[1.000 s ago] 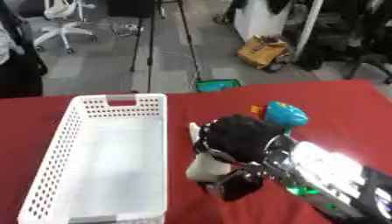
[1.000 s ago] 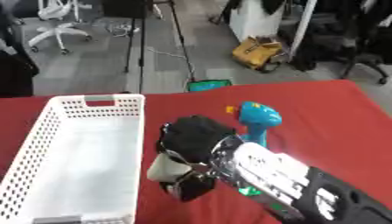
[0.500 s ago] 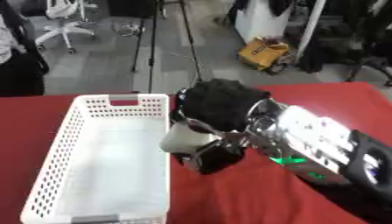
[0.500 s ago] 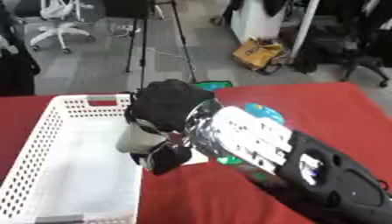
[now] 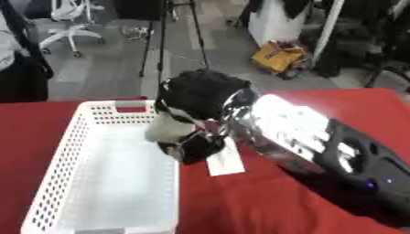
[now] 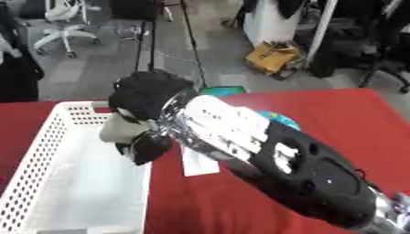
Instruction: Pick up objects on the table and place them in the box.
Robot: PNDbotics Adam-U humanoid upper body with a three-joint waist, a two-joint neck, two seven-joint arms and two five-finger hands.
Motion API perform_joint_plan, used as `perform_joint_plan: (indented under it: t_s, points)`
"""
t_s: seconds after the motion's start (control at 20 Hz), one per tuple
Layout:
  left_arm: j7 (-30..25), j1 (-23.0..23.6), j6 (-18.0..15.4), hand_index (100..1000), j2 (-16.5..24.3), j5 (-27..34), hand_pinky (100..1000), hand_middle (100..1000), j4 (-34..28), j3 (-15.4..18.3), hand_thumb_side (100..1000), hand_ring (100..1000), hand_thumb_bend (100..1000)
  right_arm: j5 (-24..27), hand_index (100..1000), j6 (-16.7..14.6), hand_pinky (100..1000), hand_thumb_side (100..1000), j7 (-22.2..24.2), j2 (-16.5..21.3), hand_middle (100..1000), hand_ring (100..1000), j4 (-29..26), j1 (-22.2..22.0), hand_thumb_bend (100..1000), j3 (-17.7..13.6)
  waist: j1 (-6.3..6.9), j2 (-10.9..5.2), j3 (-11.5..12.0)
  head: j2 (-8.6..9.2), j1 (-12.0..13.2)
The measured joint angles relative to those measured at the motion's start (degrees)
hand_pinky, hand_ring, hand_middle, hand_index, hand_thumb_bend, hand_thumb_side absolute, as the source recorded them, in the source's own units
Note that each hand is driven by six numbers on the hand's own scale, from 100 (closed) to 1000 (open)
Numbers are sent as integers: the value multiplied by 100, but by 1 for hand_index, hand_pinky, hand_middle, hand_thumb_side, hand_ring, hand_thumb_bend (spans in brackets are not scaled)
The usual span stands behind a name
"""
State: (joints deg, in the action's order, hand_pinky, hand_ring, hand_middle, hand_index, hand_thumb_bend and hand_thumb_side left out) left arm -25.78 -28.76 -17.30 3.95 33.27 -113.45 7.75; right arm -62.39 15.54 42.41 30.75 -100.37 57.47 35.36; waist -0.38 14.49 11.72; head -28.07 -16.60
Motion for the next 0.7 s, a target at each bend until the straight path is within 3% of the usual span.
perform_joint_plan:
  t_s: [0.35,0.7]
  points:
    - [-34,-46,-28,700,-110,54,591,675,0,-16,804,660,100,-508,512,-115,100,404,-534,-575,422,334,1513,150,226,-16,99,88,291,205,-224]
    - [-94,-56,-34,700,-249,121,592,676,-1,-31,802,660,100,-1018,516,-206,100,407,-1331,-1146,411,323,3069,156,233,-357,220,170,535,327,-471]
